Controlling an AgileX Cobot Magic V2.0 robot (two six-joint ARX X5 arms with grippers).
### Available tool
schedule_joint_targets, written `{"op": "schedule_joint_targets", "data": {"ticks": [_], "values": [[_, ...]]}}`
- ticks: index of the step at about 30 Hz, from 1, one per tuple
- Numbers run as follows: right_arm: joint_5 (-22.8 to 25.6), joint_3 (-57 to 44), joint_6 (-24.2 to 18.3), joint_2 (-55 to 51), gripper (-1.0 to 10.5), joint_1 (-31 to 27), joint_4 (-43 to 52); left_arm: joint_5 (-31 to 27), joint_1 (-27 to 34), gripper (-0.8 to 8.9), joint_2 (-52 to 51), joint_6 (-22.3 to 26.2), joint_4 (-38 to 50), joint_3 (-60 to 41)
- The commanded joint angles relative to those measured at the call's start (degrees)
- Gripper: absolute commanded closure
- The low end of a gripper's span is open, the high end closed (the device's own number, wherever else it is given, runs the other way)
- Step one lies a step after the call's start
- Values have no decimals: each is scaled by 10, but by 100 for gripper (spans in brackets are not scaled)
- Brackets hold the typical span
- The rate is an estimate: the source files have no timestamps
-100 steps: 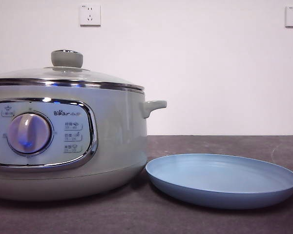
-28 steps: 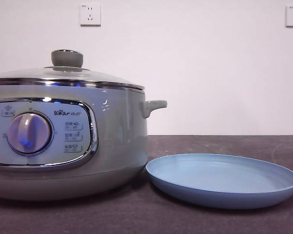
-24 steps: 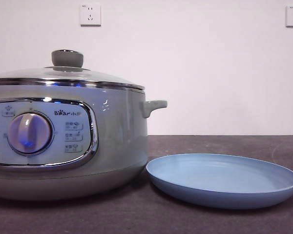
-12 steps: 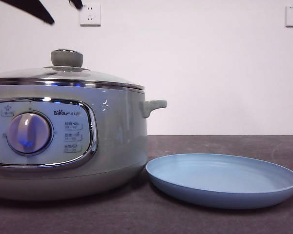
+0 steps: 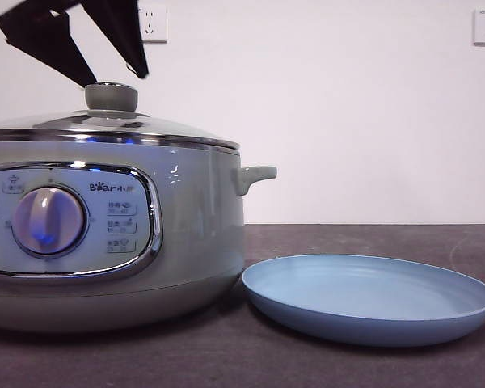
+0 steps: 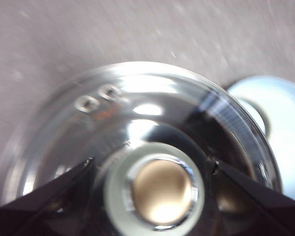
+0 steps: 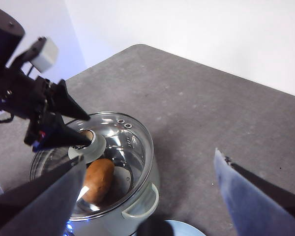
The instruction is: Take the potato out from the steamer,put the potato on the plate,close the lid
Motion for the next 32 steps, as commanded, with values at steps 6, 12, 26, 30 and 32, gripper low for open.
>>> {"op": "schedule_joint_targets", "data": {"ticks": [6,12,26,30,32], "values": [[2,3,-4,0,508,2,4,-3,-24,439,21,8,-19,1],[2,3,-4,0,509,2,4,-8,-24,521,47,8,-31,1],[1,3,-4,-1,510,2,6,-76,-25,822,45,28,-51,32],[1,3,-2,-1,510,2,7,-78,-25,822,42,29,-83,99],[1,3,1,-1,510,2,8,-78,-25,822,38,38,-94,132]]}}
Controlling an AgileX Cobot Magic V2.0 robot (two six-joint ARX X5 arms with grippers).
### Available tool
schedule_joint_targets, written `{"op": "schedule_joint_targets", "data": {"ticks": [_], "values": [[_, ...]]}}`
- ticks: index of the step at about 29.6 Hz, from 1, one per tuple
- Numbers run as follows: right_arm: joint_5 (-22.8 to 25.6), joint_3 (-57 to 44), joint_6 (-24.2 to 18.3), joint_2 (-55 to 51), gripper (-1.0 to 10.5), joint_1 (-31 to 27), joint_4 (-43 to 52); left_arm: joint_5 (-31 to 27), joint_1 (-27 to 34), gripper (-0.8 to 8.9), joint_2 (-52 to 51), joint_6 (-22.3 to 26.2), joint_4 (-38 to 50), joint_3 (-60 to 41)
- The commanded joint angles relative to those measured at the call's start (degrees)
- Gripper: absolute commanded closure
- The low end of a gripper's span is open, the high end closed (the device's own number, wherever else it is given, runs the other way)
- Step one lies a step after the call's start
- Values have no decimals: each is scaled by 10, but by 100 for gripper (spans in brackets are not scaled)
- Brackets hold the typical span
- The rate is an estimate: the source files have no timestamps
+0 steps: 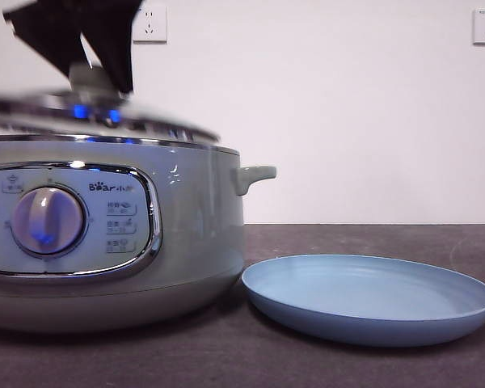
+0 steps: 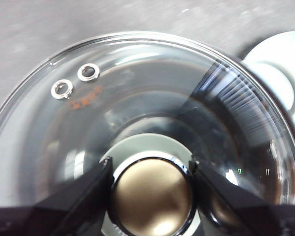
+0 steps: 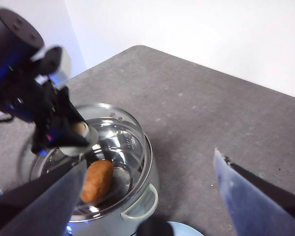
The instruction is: Take the potato out from the steamer,put the potato on the plate,close the lid
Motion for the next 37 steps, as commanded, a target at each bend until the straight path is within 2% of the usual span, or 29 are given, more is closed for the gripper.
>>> {"op": "schedule_joint_targets", "data": {"ticks": [1,8,15,24,28,32,37], "values": [[1,3,1,-1,510,2,7,0,1,822,-17,21,12,69],[0,3,17,2,510,24,22,0,1,822,-71,26,13,167],[0,39,32,53,509,71,23,-4,1,822,-177,32,47,175],[3,191,32,213,509,150,-57,-120,1,822,-297,57,48,175],[42,267,32,294,509,186,-101,-190,1,822,-346,79,42,175],[56,327,39,366,509,217,-128,-235,1,822,-383,84,21,175],[138,378,59,455,509,258,-138,-260,0,822,-410,84,-20,175]]}}
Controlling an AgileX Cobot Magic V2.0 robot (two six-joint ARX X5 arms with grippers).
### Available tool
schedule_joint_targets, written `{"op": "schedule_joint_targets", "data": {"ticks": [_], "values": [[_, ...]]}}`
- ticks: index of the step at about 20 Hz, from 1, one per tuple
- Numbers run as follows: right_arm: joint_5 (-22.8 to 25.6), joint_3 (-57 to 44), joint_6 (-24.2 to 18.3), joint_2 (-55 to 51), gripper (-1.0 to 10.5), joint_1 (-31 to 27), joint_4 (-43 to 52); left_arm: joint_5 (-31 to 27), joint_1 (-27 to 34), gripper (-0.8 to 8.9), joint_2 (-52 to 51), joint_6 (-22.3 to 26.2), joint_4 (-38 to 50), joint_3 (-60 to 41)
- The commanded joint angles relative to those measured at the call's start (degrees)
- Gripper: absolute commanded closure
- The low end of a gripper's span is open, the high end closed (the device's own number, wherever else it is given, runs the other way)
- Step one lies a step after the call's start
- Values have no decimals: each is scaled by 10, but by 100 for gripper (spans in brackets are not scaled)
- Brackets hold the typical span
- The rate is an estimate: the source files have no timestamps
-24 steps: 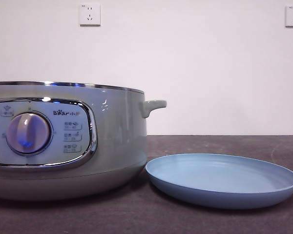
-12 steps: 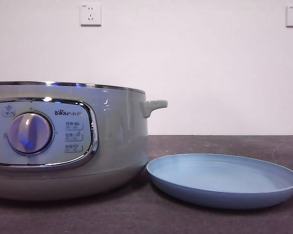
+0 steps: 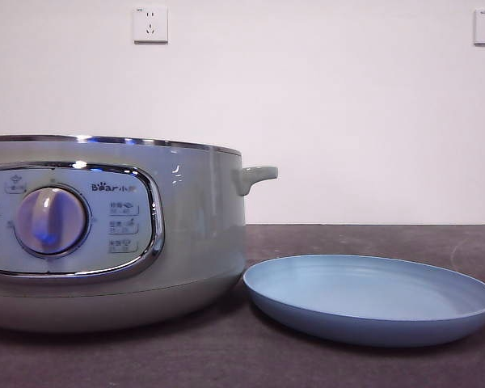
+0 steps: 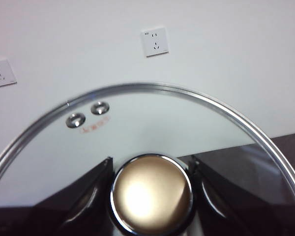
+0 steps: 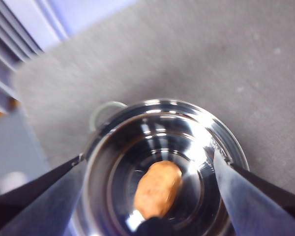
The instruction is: Take the potato out from the steamer,put the potato on the plate,close the lid
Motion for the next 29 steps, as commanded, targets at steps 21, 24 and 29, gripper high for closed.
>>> {"op": "schedule_joint_targets", "data": {"ticks": [21,24,29], "values": [[92,21,104,256,550,60,-59,-19,-15,822,-5,8,0,5],[94,21,87,257,951,64,-59,-19,-17,822,-5,8,0,5],[127,21,38,160,958,55,-67,-15,-17,822,3,7,1,5]]}}
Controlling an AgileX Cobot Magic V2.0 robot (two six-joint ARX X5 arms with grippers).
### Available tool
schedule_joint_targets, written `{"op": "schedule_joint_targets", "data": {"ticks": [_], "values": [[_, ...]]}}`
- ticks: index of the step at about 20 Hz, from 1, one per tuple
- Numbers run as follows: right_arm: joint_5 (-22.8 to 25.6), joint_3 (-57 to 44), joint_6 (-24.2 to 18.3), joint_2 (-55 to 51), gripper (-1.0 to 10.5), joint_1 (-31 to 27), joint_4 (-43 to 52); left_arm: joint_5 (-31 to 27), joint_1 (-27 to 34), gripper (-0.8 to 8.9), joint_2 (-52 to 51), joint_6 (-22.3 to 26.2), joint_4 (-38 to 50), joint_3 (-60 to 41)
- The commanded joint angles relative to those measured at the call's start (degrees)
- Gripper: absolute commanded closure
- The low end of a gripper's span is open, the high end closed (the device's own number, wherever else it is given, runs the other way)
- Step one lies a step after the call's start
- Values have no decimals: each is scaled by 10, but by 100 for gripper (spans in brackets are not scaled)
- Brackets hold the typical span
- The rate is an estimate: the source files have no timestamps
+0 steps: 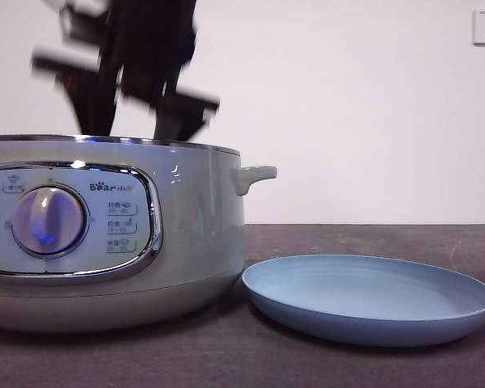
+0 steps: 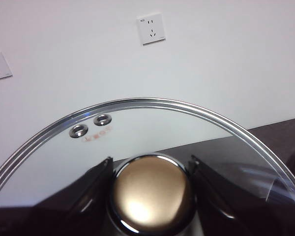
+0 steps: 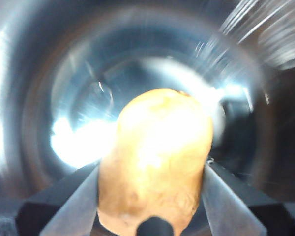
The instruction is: Take the potato out from the steamer,put the potato on the plate,close the lid
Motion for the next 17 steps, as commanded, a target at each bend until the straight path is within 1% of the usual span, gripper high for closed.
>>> {"op": "schedule_joint_targets", "data": {"ticks": [1,2,3,4,6,7,9,12,14,17], "values": [[4,1,-41,-80,958,-8,9,1,-3,822,11,3,27,5],[3,1,-57,-116,958,-16,11,6,-3,822,21,3,28,5],[3,1,-72,-157,958,-28,13,31,-3,822,31,1,30,5],[3,1,-77,-190,958,-41,12,52,-3,822,42,0,34,5],[2,1,-86,-249,958,-80,7,67,-3,822,67,0,39,5],[2,1,-87,-266,958,-92,1,77,-3,822,76,0,39,5],[2,1,-102,-297,958,-116,-18,96,-3,822,93,-3,39,5],[1,1,-105,-340,958,-140,-40,110,-3,822,117,-4,47,5],[1,1,-105,-366,958,-159,-61,134,-3,822,131,-4,58,5],[1,-11,-98,-389,958,-180,-89,151,-2,822,145,-4,75,5]]}}
